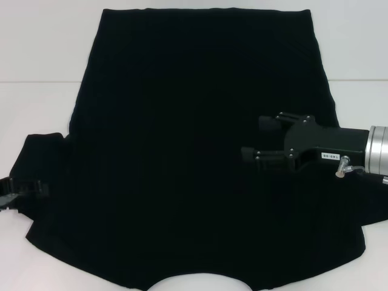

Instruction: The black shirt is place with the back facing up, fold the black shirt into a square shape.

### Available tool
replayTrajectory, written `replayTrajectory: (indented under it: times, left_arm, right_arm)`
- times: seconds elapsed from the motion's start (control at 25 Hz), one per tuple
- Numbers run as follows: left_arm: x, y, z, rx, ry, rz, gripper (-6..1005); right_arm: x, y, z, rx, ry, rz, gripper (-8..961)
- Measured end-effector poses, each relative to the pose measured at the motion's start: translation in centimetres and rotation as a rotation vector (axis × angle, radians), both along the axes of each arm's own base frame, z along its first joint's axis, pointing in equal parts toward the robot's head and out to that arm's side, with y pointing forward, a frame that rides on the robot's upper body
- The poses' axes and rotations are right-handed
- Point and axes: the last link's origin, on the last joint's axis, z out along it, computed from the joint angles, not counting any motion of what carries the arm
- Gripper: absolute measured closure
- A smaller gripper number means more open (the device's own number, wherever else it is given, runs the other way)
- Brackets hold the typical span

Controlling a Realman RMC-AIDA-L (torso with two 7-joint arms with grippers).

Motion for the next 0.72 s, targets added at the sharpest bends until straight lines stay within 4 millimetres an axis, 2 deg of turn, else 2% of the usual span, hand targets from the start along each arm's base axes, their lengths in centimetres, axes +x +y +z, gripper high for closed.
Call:
replayTrajectory:
  times: [0.16,0.28,0.72]
  left_arm:
    - [-0.16,0.13,0.19,0.008,0.019,-0.019,155]
    - [-0.21,0.2,0.26,0.01,0.025,-0.021,360]
    - [-0.34,0.43,0.39,0.022,0.042,-0.022,606]
  right_arm:
    - [0.06,-0.04,0.02,0.001,0.002,-0.002,28]
    - [0.06,-0.03,0.05,0.004,0.004,-0.002,29]
    - [0.11,-0.06,0.08,0.007,0.007,-0.003,29]
